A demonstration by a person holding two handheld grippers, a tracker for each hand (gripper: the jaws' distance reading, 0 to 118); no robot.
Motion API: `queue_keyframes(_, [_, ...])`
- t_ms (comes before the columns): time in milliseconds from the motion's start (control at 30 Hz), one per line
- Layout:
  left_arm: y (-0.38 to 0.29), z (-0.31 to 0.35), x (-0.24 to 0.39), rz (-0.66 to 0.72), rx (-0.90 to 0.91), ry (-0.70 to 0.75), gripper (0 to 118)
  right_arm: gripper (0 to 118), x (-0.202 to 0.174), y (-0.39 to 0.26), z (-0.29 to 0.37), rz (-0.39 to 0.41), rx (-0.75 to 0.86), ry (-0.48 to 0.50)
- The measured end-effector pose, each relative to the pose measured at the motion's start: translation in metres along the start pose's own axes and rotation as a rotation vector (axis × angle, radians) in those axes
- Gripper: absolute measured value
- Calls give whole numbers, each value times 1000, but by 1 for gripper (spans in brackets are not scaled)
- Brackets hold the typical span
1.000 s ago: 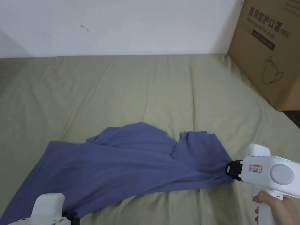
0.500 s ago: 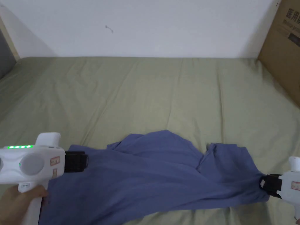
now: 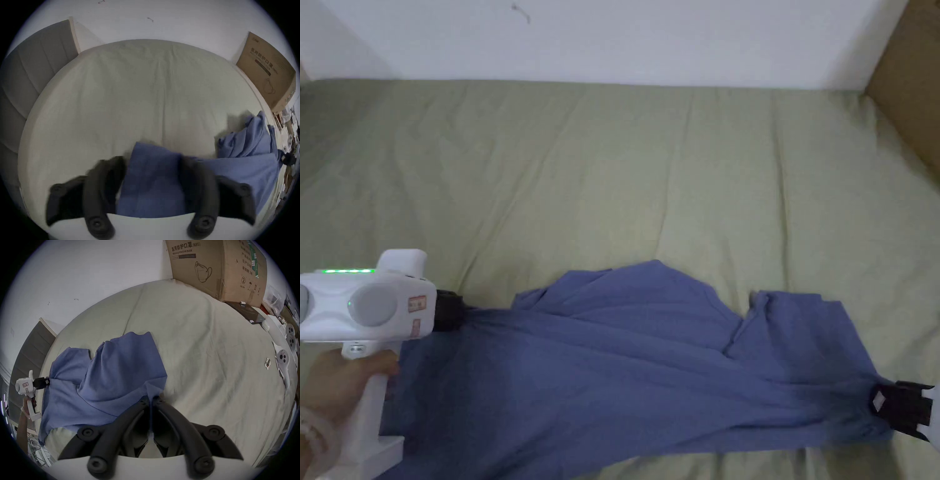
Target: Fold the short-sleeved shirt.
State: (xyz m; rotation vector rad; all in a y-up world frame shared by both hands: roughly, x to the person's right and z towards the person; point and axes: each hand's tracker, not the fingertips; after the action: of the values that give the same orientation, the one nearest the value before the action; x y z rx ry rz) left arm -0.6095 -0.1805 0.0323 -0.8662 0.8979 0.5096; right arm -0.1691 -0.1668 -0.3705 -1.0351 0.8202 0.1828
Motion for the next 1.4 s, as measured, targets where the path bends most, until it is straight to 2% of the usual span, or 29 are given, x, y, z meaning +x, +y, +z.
queue_keyframes(100, [5, 6, -2, -3, -8, -17, 2, 2, 0, -2, 4, -52, -1, 65])
queue_keyframes(200, [6, 19, 5, -10, -7, -1, 2, 2, -7, 4, 9, -20, 11, 21])
queue_keyframes(400, [22, 83, 5, -37, 76, 5, 2, 2, -23, 42, 46, -48, 91, 82])
queue_keyframes(500, [40, 129, 7, -83, 166, 73, 2, 2, -39, 73, 68, -40, 126, 121])
queue_keyframes(633, [68, 196, 5, -77, 291, 104, 2, 2, -65, 121, 95, 54, 200, 127])
queue_keyframes(800, [100, 274, 6, -51, 466, 192, 2, 2, -104, 181, 146, 56, 299, 205])
queue_keyframes(1100, [144, 363, 13, -23, 606, 295, 2, 2, -159, 259, 244, 114, 478, 136])
queue_keyframes(1200, [166, 382, 21, -26, 677, 353, 2, 2, -174, 283, 270, 118, 515, 125])
queue_keyframes(1300, [199, 394, 29, -16, 723, 374, 2, 2, -198, 313, 296, 180, 589, 67])
queue_keyframes(1400, [236, 396, 36, -16, 751, 389, 2, 2, -217, 350, 307, 200, 640, 29])
